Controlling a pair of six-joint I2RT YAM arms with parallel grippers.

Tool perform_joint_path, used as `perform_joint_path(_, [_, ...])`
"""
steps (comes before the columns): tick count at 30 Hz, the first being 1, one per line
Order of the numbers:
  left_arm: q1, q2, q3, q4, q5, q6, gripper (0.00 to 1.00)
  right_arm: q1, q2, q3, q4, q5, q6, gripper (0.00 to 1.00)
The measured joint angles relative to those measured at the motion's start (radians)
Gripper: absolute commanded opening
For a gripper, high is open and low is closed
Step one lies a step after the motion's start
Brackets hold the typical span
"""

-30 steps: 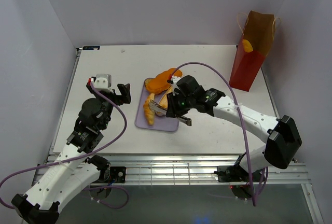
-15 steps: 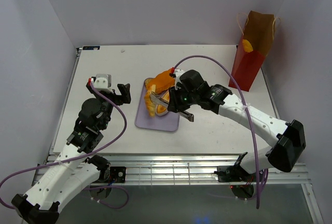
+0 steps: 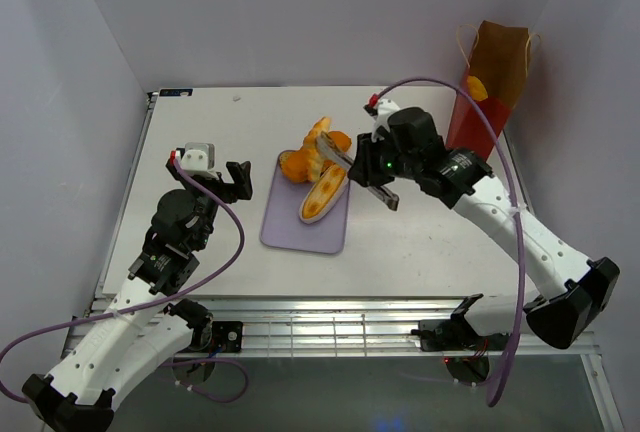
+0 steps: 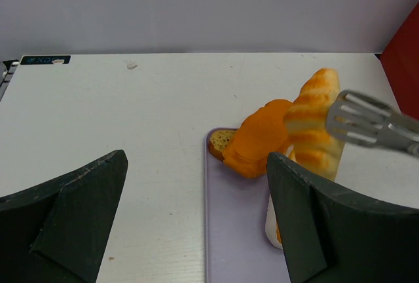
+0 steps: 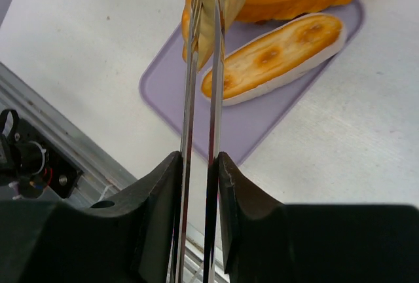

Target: Place the fake bread into the paper bag

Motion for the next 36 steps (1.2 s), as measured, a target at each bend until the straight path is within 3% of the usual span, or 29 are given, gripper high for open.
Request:
perform_joint_path(19, [-0.003, -0.003, 0.000, 0.000, 0.003, 0.000, 0.98, -0.578, -0.048, 0.274, -0.080, -0.093, -0.116, 0.33])
perform_joint_path(36, [-0.020, -0.038, 0.000, 0.000, 0.015, -0.004, 0.98, -0.928, 0.069, 0.424, -0.091, -0.178, -0.116, 0.32])
